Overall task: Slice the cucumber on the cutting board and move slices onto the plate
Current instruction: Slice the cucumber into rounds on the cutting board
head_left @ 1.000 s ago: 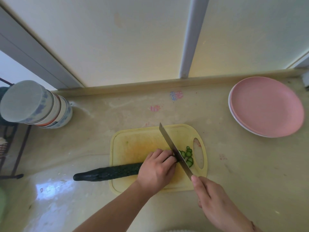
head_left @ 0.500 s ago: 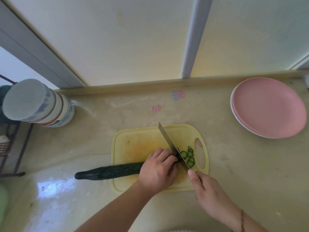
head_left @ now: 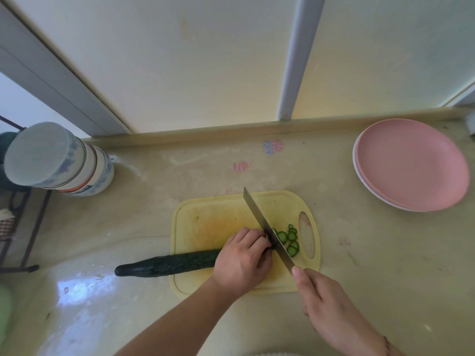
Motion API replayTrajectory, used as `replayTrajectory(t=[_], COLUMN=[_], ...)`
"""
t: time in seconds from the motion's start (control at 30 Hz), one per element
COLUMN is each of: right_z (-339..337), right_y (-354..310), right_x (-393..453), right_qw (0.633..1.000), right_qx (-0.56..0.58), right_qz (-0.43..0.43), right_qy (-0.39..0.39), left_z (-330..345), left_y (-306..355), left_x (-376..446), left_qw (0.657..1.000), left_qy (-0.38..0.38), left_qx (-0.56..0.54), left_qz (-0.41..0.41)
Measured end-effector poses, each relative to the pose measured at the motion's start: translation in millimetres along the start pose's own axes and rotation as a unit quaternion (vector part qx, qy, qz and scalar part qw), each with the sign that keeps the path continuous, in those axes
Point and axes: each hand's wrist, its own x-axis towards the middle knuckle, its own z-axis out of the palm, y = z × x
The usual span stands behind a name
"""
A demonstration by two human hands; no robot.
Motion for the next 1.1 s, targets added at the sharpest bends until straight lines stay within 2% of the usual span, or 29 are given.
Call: replayTrajectory(t=[0.43,0.6,0.8,0.9,1.0,1.1], right_z=[9.4,5.7,-12.0,-23.6,-34.8,-41.1], right_y=[3.9,6.9,6.5,5.2,7.6,15.3], right_x=[20.3,14.6,-2.7,-4.0,6.3,23.3], right_qw=[0.999,0.999,0.996,0.986,0.961,0.927], right_qx=[-0.043,-0.042,-0.062,-0.143,-0.245,-0.330], right_qz=[-0.019,-0.024,-0.065,-0.084,-0.122,-0.162], right_qy=[-0.010,0.001,-0.010,0.010,0.044,0.071], left_z=[1.2,-8.4,-30.3,-43.8,-57.4,-57.1], left_y=[1.3,3.4,-0.6,12.9,34.7,35.6], left_x=[-1.4,0.5,-7.3,-12.2,-1.7,30.8], left_qw=[1.000,0.999,0.990,0.973,0.950,0.948], left_qy=[-0.004,-0.004,-0.033,-0.035,-0.028,-0.039], left_qx=[0.003,-0.034,-0.098,-0.106,-0.108,-0.081], left_qz=[-0.004,0.006,0.101,0.200,0.292,0.305])
